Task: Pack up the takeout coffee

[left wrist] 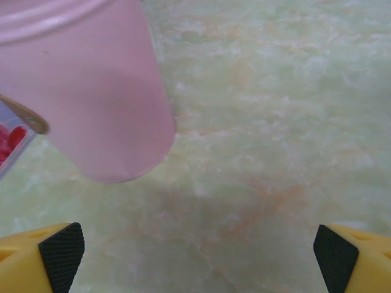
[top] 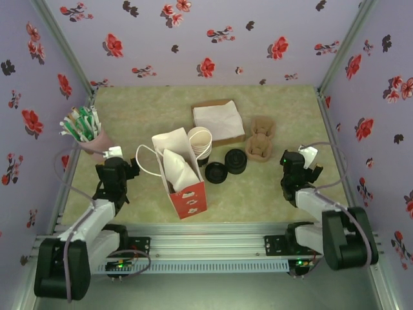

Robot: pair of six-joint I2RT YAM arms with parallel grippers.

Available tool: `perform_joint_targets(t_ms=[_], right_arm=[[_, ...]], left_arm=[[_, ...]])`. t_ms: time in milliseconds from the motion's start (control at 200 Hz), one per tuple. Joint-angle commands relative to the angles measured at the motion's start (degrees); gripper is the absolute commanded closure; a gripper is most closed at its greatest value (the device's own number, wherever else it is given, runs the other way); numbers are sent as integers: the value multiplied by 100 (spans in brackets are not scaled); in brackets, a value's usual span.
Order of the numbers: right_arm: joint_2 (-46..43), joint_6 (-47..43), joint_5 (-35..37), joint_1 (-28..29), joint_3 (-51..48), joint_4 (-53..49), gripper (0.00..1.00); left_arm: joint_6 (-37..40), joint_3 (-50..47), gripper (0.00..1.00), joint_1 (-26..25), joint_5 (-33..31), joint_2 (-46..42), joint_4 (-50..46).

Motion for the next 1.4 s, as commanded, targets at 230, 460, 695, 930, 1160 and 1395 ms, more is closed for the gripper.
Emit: perform_joint_targets(t_ms=[230, 460, 695, 930, 1160, 1395], right_arm=[[1373, -831, -563, -172, 556, 1822, 1], [1488, -1091, -831, -101, 381, 2314, 1], [1564, -1111, -911, -119, 440, 2279, 1], [1642, -1067, -1312, -252, 620, 1997, 1], [2107, -1101, -1823, -454, 488, 2727, 1], [1979, -1041, -1822, -476, 527, 2456, 1]], left_arm=[[833, 175, 1, 254, 341, 1764, 2945], [1012, 18, 1, 285, 689, 3430, 5124], [832, 604, 1, 412, 825, 3257, 3831], [672, 742, 1, 553, 855, 3261, 3583], [587, 749, 1, 604, 858, 3253, 3552], [591, 751, 1, 614, 854, 3260, 3560]])
